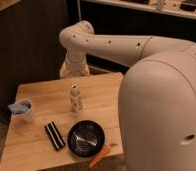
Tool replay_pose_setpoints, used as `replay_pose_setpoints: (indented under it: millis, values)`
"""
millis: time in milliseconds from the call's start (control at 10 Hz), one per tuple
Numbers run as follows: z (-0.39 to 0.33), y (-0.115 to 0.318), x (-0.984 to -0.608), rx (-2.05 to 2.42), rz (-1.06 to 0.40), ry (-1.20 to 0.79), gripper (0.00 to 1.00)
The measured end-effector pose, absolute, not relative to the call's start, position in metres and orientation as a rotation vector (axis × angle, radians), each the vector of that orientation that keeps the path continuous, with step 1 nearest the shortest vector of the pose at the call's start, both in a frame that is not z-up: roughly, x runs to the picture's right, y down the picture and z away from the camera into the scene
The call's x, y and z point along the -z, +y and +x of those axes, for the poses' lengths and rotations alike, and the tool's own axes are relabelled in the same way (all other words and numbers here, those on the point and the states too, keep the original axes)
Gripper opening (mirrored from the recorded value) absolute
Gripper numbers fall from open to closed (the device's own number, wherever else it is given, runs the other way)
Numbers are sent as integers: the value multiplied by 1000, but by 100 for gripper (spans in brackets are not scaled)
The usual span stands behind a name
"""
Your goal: Move the arm in a circular motion
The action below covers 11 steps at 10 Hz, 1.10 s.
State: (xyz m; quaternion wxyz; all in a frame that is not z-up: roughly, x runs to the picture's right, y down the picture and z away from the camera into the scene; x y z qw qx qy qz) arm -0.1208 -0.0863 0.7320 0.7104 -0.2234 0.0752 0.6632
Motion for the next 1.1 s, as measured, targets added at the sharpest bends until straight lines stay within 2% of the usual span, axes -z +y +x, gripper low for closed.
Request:
replay_pose_setpoints:
  millis: [400,600,800,1100]
  values:
    - [-97,-139,-750,-1497,-360,136,80]
    - [-59,-170,-763,-1552,-289,142,80]
    - [-14,-177,-765,-1606,-247,163,80]
    - [41,-163,-755,-1676,-231,185,80]
